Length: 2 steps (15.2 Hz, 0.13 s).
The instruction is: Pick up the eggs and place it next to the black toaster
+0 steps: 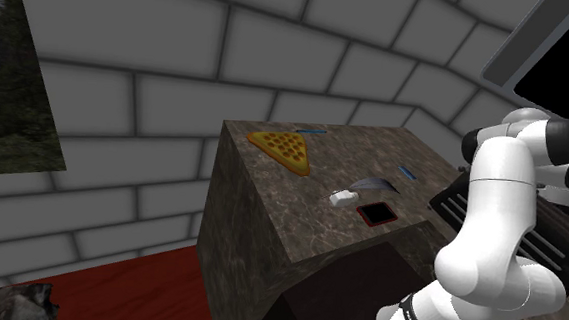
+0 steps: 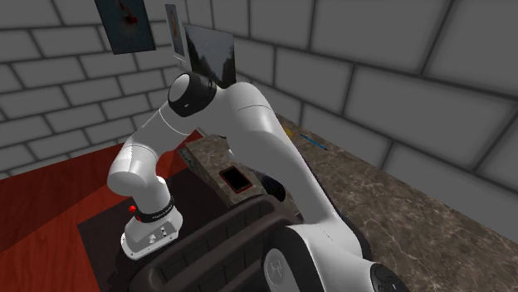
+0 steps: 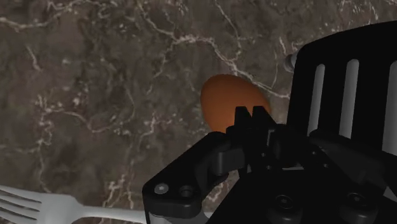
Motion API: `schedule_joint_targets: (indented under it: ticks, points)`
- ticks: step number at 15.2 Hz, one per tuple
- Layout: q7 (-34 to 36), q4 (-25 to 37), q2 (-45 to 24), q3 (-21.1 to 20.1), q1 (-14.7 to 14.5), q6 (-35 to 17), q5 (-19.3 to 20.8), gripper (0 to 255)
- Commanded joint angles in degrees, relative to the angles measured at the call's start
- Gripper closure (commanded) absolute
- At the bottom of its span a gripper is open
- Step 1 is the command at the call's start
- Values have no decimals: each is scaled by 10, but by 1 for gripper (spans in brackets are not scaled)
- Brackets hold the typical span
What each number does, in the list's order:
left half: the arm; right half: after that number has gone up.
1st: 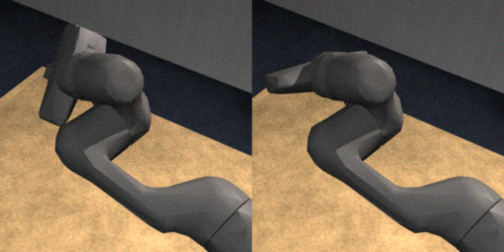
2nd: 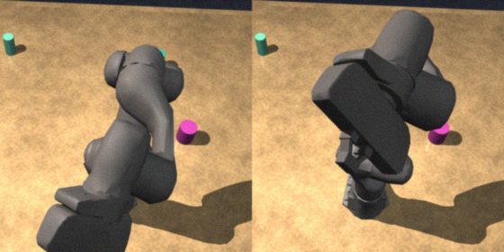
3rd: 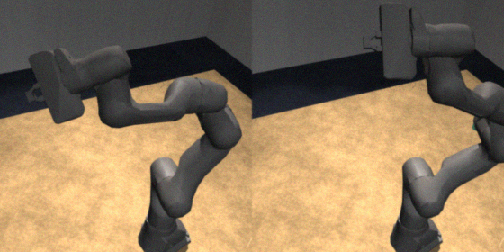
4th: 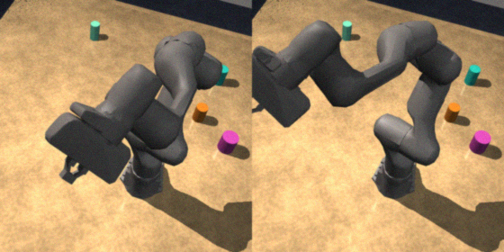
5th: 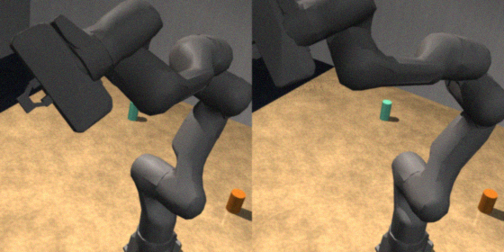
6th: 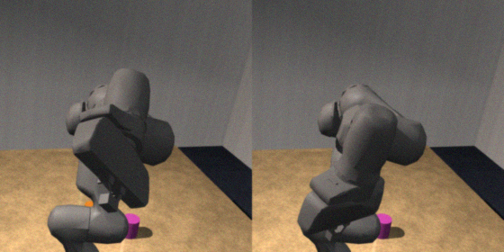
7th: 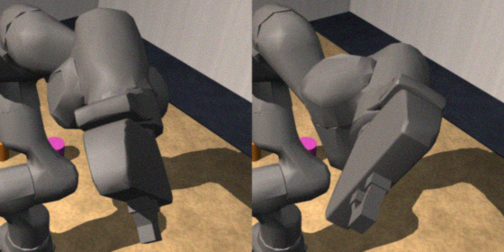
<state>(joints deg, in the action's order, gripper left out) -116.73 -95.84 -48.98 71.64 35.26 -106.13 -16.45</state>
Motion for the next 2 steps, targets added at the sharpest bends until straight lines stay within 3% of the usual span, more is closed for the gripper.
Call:
schedule_joint_targets:
  ticks: [1, 2]
  points:
    - [-2, 5, 6, 7, -3, 10, 5, 255]
    - [-3, 8, 8, 10, -3, 16, 8, 255]
